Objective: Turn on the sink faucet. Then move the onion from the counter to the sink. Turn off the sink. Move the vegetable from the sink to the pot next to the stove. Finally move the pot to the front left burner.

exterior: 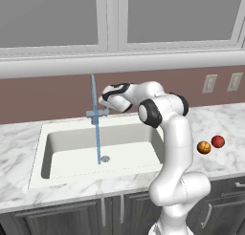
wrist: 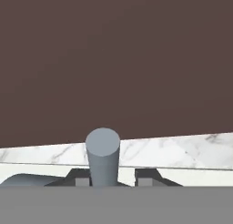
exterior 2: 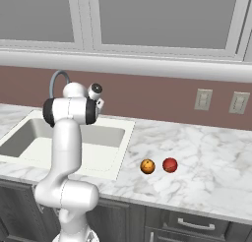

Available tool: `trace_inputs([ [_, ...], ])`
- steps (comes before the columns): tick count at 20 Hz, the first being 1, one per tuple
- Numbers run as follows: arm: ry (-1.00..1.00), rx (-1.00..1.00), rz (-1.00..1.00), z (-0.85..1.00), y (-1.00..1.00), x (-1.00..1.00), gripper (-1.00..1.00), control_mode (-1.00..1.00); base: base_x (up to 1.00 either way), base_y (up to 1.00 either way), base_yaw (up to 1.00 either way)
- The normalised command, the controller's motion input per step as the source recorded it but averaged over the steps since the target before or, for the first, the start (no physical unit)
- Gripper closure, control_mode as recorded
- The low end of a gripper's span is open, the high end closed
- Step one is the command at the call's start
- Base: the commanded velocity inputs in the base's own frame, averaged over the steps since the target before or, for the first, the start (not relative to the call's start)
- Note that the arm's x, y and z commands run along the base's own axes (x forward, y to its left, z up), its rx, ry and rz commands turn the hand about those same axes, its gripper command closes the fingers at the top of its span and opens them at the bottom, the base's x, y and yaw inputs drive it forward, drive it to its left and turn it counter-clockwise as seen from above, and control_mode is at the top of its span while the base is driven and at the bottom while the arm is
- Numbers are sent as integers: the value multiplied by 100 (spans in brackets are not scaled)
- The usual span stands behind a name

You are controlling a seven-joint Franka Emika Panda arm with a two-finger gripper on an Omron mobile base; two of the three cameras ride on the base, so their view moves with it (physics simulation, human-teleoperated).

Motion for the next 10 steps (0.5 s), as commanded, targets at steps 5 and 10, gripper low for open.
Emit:
trace_inputs([
  [5,0,1,0,0,-10,-14,-100,-100,0,0,0],
  [10,0,0,0,7,-16,-5,-100,-100,0,0,0],
])
